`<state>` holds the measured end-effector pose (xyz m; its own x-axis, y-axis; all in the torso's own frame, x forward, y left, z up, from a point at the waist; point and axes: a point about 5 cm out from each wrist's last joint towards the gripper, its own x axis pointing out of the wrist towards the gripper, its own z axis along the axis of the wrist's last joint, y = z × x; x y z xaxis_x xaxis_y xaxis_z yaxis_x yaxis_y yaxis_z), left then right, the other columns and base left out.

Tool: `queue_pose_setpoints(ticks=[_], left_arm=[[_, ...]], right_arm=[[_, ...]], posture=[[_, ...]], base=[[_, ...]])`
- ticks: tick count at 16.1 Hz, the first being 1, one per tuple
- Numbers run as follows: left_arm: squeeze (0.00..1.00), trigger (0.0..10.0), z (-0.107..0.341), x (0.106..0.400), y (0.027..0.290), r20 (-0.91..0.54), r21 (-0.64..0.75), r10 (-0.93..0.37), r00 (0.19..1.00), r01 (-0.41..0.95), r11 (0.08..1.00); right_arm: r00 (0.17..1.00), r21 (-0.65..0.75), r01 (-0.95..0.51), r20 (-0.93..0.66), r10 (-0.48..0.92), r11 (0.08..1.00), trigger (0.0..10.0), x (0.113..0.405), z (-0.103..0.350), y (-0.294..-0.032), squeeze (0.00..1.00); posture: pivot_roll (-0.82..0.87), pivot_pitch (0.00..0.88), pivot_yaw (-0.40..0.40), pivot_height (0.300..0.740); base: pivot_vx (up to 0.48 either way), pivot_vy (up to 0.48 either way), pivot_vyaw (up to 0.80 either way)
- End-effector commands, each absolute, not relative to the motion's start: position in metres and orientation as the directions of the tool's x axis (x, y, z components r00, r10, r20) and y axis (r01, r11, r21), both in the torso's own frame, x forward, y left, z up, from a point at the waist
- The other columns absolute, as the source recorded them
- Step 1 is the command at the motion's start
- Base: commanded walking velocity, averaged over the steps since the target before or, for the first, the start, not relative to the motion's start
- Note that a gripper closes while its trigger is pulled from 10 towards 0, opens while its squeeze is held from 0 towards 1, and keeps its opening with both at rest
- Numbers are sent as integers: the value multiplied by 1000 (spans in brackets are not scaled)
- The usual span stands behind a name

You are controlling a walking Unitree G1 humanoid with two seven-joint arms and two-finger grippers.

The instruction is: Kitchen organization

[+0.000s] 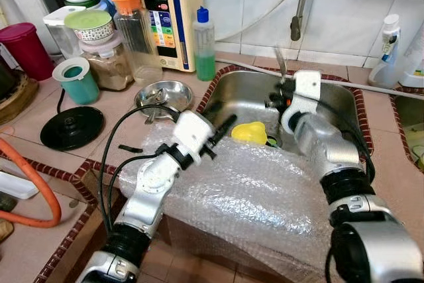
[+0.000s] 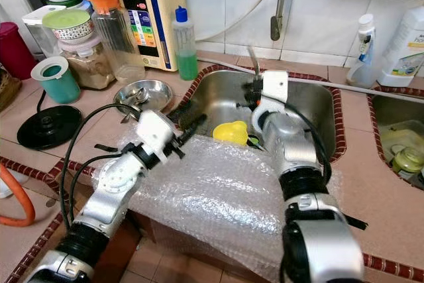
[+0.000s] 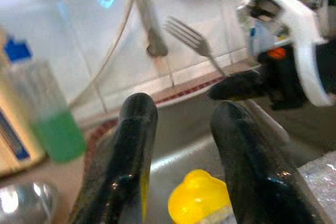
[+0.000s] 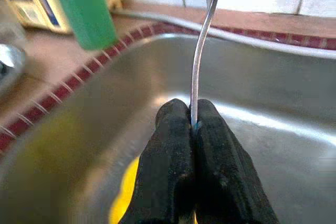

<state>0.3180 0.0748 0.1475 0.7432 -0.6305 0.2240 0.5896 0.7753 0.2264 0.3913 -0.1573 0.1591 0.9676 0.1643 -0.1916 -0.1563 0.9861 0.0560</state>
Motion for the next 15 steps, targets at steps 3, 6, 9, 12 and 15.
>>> queue_pose_setpoints(ticks=[3, 6, 9, 12, 15], left_arm=[[1000, 10000, 151, 318, 82, 202, 164, -616, 761, 594, 787], [1000, 10000, 151, 314, 83, 164, 133, -636, 754, 622, 772], [1000, 10000, 147, 309, 83, 106, 94, -665, 739, 658, 747], [1000, 10000, 144, 304, 81, 72, 93, -689, 721, 683, 724], [1000, 10000, 148, 306, 81, 66, 99, -678, 732, 671, 735]], right_arm=[[978, -47, -146, -158, 137, 988, 0, 397, 164, -165, 0], [980, -108, -134, -163, 115, 985, 0, 396, 159, -173, 0], [982, -111, -125, -156, 107, 986, 0, 397, 157, -174, 0], [983, -122, -119, -157, 99, 985, 0, 396, 152, -175, 0], [987, -105, -84, -145, 68, 991, 0, 394, 148, -180, 0]], posture=[[79, 0, 88, 740], [89, 0, 87, 740], [91, 0, 90, 740], [86, 0, 100, 740], [80, 0, 106, 740]], base=[[0, 0, 0], [0, 0, 0], [0, 0, 0], [0, 0, 0], [0, 0, 0]])
